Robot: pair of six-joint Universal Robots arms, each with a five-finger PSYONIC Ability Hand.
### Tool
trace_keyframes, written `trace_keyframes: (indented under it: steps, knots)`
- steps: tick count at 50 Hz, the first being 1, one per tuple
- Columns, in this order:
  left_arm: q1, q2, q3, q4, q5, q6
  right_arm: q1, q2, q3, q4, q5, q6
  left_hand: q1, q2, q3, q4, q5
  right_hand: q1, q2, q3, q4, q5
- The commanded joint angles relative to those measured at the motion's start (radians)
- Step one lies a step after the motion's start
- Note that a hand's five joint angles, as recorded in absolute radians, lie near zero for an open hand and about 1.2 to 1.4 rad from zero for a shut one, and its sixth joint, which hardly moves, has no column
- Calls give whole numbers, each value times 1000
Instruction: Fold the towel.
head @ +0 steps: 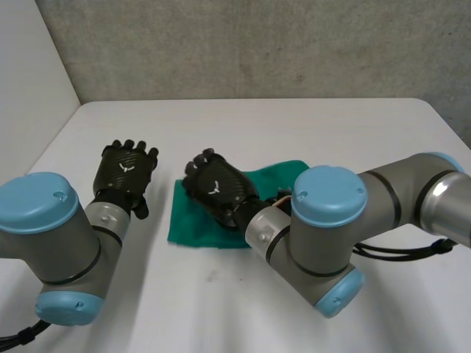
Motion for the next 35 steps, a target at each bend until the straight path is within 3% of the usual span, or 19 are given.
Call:
trace_keyframes:
  steps: [1,6,14,18,19,20,23,30,32,35]
  knots:
    - [-27,7,17,3,7,-1,-51,-33,16,36,325,171,-40,-25,-34,-24,-23,-60,-106,-111,-116,-132]
    - [-88,-7,61,8,8,-5,-171,-106,105,136,298,372,-37,-22,-31,-21,-20,-60,-106,-111,-116,-132]
    - [-157,-86,153,0,4,-77,-278,-127,220,212,172,517,-19,-5,-14,-3,-3,18,-29,-34,-38,-55]
    - [-165,-102,167,-3,2,-94,-372,-123,272,205,150,518,-16,-2,-11,0,0,501,454,450,445,429]
    - [-165,-102,166,-5,0,-94,-384,-121,272,202,150,523,-16,-2,-11,0,0,706,660,655,650,634]
    - [-165,-102,166,-6,0,-95,-404,-121,269,191,147,532,-16,-2,-11,0,0,1127,1080,1075,1070,1054]
    - [-164,-89,156,-11,-1,-94,-419,-124,265,153,158,526,-16,-2,-11,0,0,1162,1116,1111,1106,1090]
    - [-147,-33,132,-43,-4,-97,-372,-150,156,94,196,462,-19,-5,-14,-3,-3,1162,1116,1111,1106,1090]
    - [-139,-18,127,-48,-6,-95,-312,-153,105,102,199,454,-19,-5,-14,-3,-3,1162,1116,1111,1106,1090]
    - [-113,-4,121,-51,-9,-95,-125,-114,-40,168,184,437,-22,-8,-17,-6,-6,1162,1116,1111,1106,1090]
